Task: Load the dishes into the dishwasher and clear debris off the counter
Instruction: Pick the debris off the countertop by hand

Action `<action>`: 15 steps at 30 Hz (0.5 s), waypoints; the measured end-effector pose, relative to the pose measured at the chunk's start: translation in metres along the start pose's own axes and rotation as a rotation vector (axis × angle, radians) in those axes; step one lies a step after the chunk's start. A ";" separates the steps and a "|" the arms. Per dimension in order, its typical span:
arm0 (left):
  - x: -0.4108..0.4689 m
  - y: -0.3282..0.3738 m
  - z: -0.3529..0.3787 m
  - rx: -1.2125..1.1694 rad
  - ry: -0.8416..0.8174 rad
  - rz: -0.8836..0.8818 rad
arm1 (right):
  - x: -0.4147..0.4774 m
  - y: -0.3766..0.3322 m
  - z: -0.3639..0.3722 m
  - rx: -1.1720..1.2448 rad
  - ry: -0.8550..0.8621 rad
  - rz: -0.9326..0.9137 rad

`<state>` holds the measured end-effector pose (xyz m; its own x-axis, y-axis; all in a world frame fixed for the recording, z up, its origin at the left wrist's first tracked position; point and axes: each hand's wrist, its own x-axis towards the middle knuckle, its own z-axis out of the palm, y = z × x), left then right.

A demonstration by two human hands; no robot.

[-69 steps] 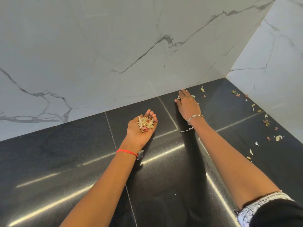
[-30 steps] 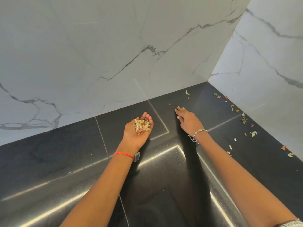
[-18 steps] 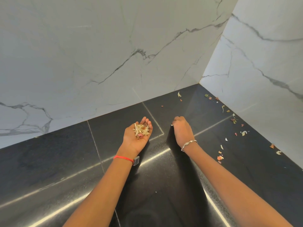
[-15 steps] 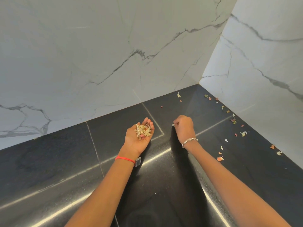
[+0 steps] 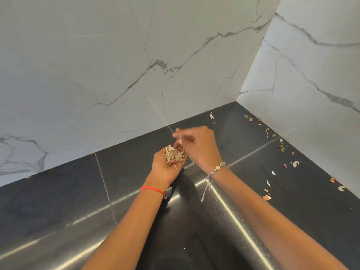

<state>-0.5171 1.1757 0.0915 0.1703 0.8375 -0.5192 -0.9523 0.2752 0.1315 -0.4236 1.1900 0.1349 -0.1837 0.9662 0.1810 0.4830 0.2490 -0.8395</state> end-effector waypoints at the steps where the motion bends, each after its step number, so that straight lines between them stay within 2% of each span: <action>1: 0.001 0.001 0.001 -0.043 -0.006 -0.010 | 0.010 0.005 -0.003 -0.007 0.081 -0.002; 3: 0.003 0.005 0.002 -0.094 -0.004 -0.020 | 0.040 0.027 -0.013 -0.101 0.195 0.023; 4: 0.004 0.007 0.002 -0.101 -0.001 -0.019 | 0.057 0.042 -0.018 -0.164 0.197 0.072; 7: 0.006 0.014 0.003 -0.103 -0.003 -0.019 | 0.096 0.088 -0.030 -0.355 -0.014 0.220; 9: 0.008 0.017 0.003 -0.096 -0.001 -0.023 | 0.111 0.109 -0.033 -0.493 -0.187 0.216; 11: 0.009 0.020 0.002 -0.086 0.001 -0.025 | 0.118 0.121 -0.032 -0.621 -0.282 0.194; 13: 0.010 0.023 0.001 -0.078 0.009 -0.023 | 0.116 0.123 -0.026 -0.708 -0.212 0.188; 15: 0.008 0.024 0.000 -0.070 0.024 -0.016 | 0.108 0.117 -0.018 -0.778 -0.023 0.198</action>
<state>-0.5388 1.1895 0.0904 0.1802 0.8218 -0.5405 -0.9650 0.2540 0.0645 -0.3711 1.3247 0.0654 -0.0451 0.9978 0.0482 0.9653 0.0560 -0.2553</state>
